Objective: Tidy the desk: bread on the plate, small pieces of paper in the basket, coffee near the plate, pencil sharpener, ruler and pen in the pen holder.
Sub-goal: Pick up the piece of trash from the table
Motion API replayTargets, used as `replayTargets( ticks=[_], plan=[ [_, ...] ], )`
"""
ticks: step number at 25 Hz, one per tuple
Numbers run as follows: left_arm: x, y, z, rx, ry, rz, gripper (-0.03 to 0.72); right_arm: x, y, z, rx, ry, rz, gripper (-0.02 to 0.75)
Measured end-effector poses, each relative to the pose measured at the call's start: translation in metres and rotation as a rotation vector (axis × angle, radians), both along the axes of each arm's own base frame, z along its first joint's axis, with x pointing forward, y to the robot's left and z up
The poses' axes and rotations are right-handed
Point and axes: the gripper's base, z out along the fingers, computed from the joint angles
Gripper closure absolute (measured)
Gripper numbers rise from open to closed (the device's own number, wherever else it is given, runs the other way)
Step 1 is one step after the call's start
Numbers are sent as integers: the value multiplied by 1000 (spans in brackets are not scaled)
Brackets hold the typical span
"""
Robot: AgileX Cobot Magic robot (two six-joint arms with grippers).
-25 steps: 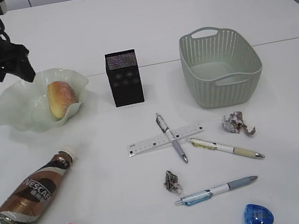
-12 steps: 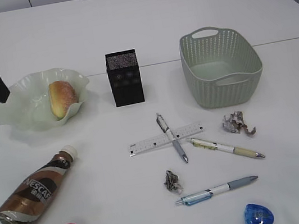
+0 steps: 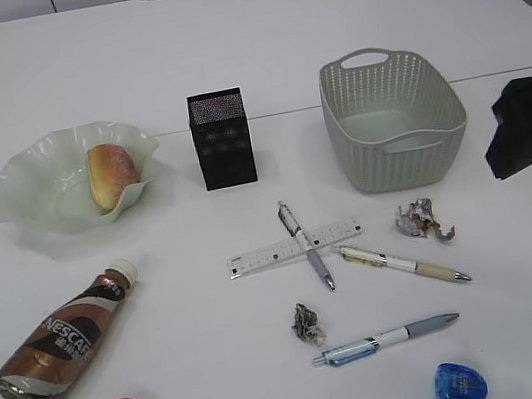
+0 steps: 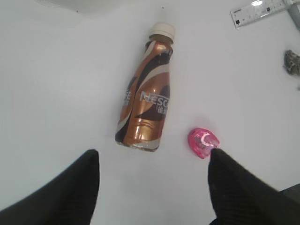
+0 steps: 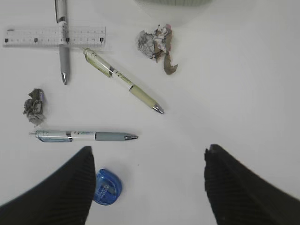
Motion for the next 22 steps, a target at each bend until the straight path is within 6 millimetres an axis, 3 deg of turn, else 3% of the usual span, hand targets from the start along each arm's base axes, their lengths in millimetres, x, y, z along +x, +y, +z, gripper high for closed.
replayTargets(
  ticks=[6,14,22],
  plan=[
    [-26,3,8,-12,-8,13,159,39,7,-22,-28,76,1,206],
    [-33,3,13,-20,-22,25,160,86,16,-56,-29,67,-7,206],
    [-33,3,13,-20,-18,26,160,105,19,-87,-34,45,0,206]
  ],
)
